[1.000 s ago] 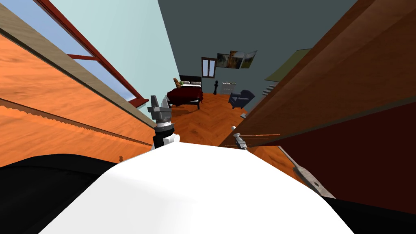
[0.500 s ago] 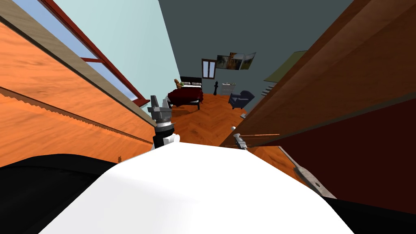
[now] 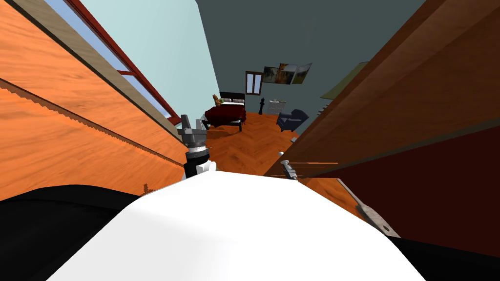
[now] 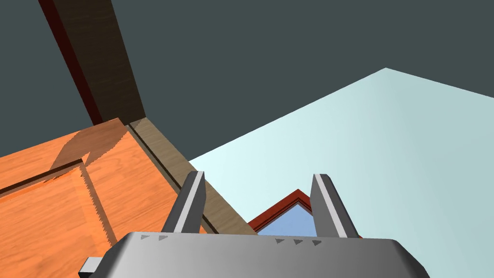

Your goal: Pull the door open

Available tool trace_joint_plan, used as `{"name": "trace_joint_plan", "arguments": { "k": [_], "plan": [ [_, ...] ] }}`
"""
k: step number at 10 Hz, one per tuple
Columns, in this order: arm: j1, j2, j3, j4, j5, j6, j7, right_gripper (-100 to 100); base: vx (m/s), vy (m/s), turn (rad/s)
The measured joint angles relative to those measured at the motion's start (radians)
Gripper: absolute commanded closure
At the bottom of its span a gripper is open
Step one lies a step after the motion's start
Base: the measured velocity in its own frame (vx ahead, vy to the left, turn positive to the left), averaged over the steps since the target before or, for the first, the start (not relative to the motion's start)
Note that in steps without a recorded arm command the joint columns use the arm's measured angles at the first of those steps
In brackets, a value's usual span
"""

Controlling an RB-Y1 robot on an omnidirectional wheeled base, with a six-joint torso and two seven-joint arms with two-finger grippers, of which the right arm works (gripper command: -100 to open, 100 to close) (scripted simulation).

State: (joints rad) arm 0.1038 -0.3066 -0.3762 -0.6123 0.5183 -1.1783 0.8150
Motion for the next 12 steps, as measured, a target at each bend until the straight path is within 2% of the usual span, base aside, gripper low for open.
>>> {"name": "trace_joint_plan", "arguments": {
  "k": [12],
  "plan": [
    [-0.004,0.008,0.03,-0.021,-0.109,0.04,-0.283,100,-0.049,-0.025,0.077]
  ]
}}
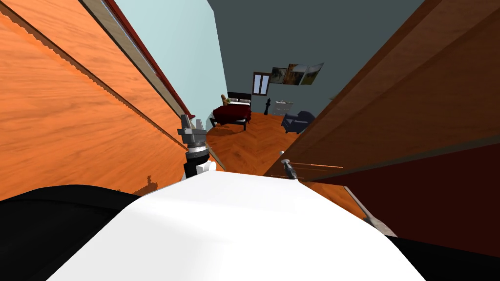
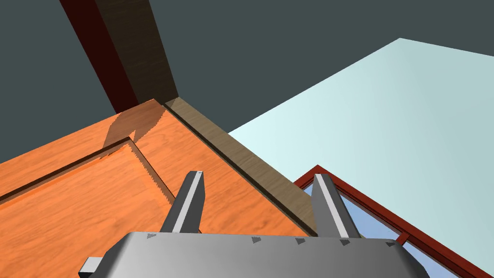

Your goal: Pull the door open

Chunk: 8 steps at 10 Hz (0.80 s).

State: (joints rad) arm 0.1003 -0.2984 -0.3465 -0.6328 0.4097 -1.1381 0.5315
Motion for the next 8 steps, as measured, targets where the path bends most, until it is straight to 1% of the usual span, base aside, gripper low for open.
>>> {"name": "trace_joint_plan", "arguments": {
  "k": [2,3,4,7,8],
  "plan": [
    [0.001,0.001,0.005,-0.005,-0.016,0.007,-0.045,100,-0.039,-0.017,0.057],
    [0.002,0.002,0.007,-0.007,-0.027,0.011,-0.07,100,-0.062,-0.032,0.163],
    [0.005,0.002,0.01,-0.016,-0.043,0.02,-0.1,100,-0.062,-0.034,0.062],
    [0.0,0.005,0.018,-0.015,-0.07,0.027,-0.167,100,-0.053,-0.029,0.077],
    [0.0,0.005,0.021,-0.016,-0.082,0.031,-0.192,100,-0.087,-0.033,0.15]
  ]
}}
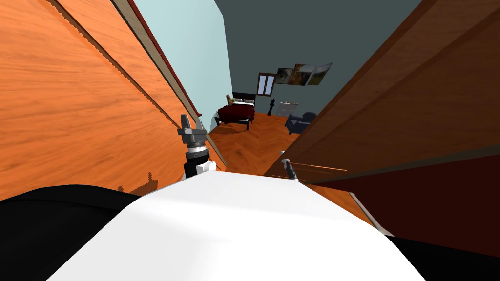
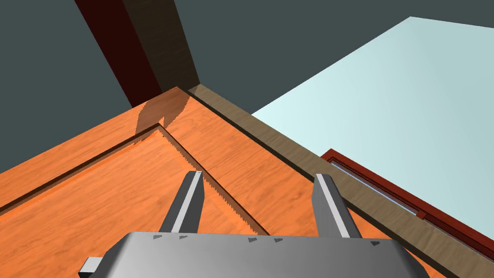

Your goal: Pull the door open

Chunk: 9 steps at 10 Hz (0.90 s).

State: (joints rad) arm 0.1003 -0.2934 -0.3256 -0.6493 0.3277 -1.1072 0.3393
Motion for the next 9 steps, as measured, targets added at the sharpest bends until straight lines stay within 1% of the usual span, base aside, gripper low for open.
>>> {"name": "trace_joint_plan", "arguments": {
  "k": [1,4,5,6,9],
  "plan": [
    [-0.003,-0.001,0.003,0.001,-0.017,0.005,-0.028,100,-0.069,-0.028,0.067],
    [-0.002,0.002,0.011,-0.006,-0.046,0.017,-0.097,100,-0.056,-0.031,0.08],
    [-0.003,0.003,0.015,-0.007,-0.059,0.021,-0.123,100,-0.087,-0.049,0.199],
    [-0.002,0.004,0.018,-0.01,-0.078,0.029,-0.151,100,-0.062,-0.034,0.078],
    [-0.004,0.006,0.027,-0.015,-0.107,0.041,-0.222,100,-0.056,-0.027,0.077]
  ]
}}
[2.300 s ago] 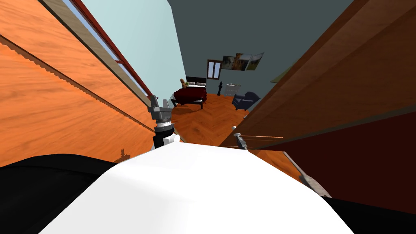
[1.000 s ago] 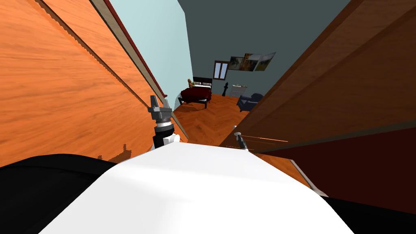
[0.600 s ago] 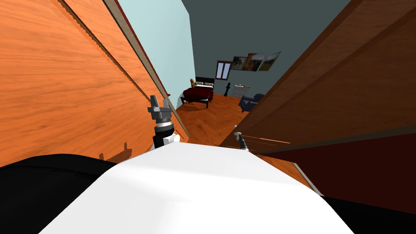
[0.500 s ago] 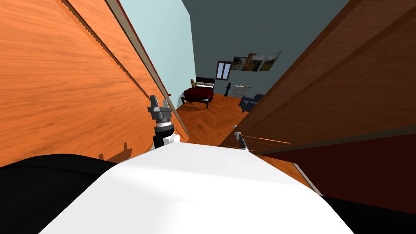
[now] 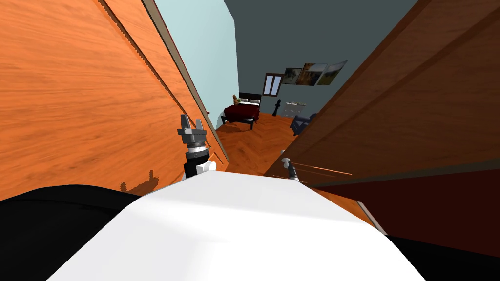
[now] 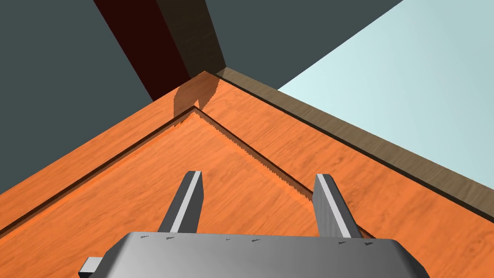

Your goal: Pull the door open

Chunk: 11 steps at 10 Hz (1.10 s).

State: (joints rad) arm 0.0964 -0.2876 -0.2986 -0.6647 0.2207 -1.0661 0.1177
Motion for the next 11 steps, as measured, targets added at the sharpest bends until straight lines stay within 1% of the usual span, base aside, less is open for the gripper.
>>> {"name": "trace_joint_plan", "arguments": {
  "k": [2,4,7,9,11],
  "plan": [
    [-0.001,0.0,0.005,0.001,-0.022,0.005,-0.044,100,-0.057,-0.026,0.097],
    [0.001,0.002,0.012,-0.009,-0.056,0.021,-0.097,100,-0.078,-0.035,0.117],
    [-0.003,0.004,0.022,-0.007,-0.087,0.031,-0.167,100,-0.067,-0.028,0.098],
    [-0.002,0.004,0.029,-0.01,-0.121,0.044,-0.222,100,-0.075,-0.038,0.112],
    [-0.001,0.007,0.035,-0.018,-0.146,0.054,-0.272,100,-0.071,-0.026,0.098]
  ]
}}
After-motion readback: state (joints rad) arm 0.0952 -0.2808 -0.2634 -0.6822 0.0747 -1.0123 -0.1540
